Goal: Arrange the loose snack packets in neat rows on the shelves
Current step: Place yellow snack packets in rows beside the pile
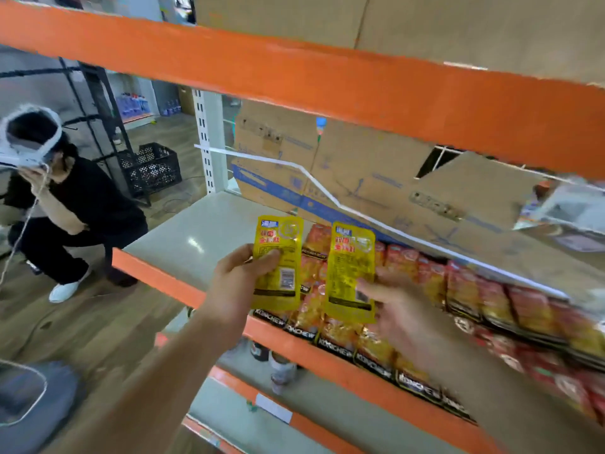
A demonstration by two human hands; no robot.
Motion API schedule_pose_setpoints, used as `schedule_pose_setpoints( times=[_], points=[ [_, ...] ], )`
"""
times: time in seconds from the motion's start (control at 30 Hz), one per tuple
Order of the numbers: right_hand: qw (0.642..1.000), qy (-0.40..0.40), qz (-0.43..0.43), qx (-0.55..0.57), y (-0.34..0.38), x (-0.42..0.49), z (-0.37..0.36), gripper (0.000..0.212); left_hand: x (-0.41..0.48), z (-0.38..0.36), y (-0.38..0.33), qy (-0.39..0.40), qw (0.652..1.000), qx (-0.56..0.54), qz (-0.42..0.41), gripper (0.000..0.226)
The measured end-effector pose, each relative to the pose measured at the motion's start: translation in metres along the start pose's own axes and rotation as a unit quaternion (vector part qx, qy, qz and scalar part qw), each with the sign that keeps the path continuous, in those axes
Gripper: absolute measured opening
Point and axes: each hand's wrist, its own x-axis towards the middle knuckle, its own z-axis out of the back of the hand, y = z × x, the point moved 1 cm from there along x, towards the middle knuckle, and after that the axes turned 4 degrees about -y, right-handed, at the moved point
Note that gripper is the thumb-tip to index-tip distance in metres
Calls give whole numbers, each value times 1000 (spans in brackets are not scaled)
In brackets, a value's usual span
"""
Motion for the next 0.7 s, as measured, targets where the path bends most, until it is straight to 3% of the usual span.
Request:
schedule_pose_setpoints(
  times=[0.07,0.2,0.27,0.33,0.4,0.5,0.7],
  points=[
    [999,10,-5,33,7,-31,17,4,-20,-23,-6,12,1000,-11,14,36],
    [993,20,11,113,16,-84,47,9,-53,-61,-11,58,998,-30,7,19],
    [990,25,9,141,16,-102,60,22,-68,-73,-9,79,995,-57,16,10],
    [986,17,10,167,15,-119,69,38,-84,-82,-6,104,990,-81,39,16],
    [984,17,27,178,14,-136,72,27,-100,-88,-2,128,987,-87,52,18],
    [981,4,61,185,10,-159,78,37,-120,-93,7,174,978,-87,78,22],
    [955,9,88,282,-3,-204,88,32,-157,-98,16,219,967,-82,106,29]
  ],
)
